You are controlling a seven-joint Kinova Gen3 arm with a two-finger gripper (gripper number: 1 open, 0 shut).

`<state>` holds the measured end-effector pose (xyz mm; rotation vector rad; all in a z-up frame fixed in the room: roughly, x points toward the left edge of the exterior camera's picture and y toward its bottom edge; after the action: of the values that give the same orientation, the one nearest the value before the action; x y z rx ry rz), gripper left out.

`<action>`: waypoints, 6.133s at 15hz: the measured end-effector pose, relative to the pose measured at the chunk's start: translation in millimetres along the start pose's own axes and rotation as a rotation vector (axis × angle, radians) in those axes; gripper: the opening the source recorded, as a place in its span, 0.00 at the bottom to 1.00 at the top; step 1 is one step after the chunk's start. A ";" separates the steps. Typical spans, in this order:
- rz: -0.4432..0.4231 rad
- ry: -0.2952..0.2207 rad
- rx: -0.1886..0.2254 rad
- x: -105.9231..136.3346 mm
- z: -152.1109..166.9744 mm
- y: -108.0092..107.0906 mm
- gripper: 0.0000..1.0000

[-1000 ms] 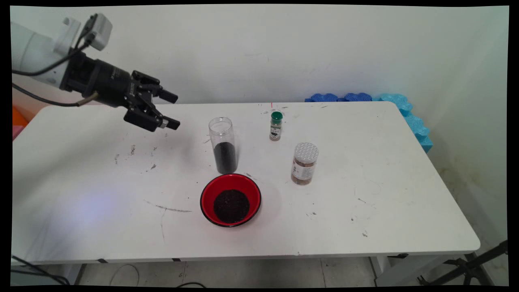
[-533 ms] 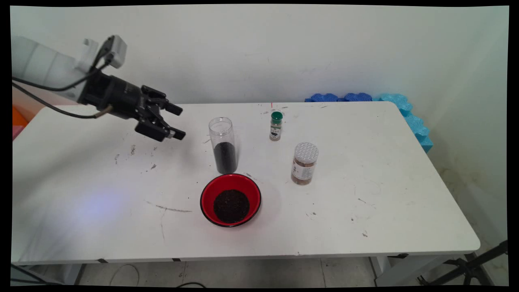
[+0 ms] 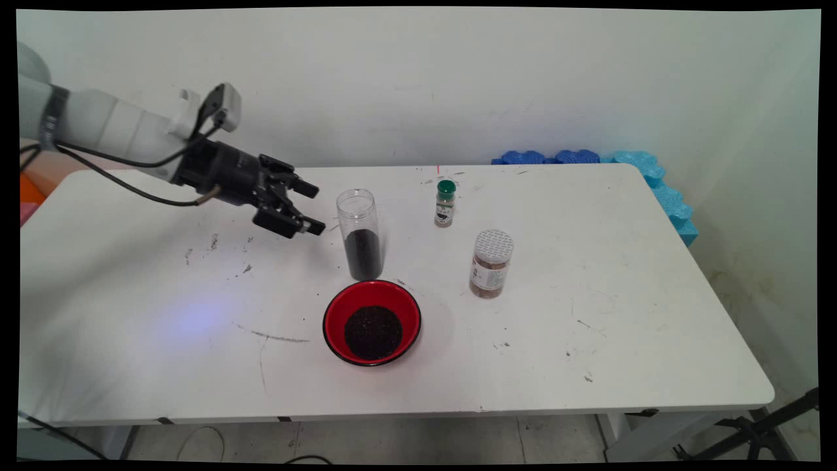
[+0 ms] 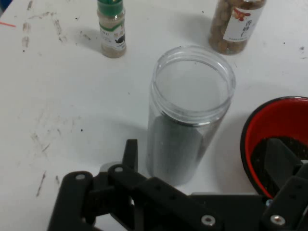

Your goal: Pick up the black seasoning powder from the table, then pour the black seasoning powder in the red bowl

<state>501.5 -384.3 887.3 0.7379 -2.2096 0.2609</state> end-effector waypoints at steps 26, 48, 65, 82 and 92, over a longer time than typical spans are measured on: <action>0.020 0.052 -0.046 -2.0 57.8 -18.0 0.00; 0.081 -0.083 -0.224 6.7 -124.9 38.5 0.00; -0.109 -0.117 -0.465 38.4 -54.8 86.1 0.00; -0.790 -0.229 -0.490 16.5 20.4 62.0 0.00; -1.075 -0.290 -0.486 2.9 38.4 54.3 0.00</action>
<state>444.6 -357.0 866.0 1.5840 -1.6916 -0.9191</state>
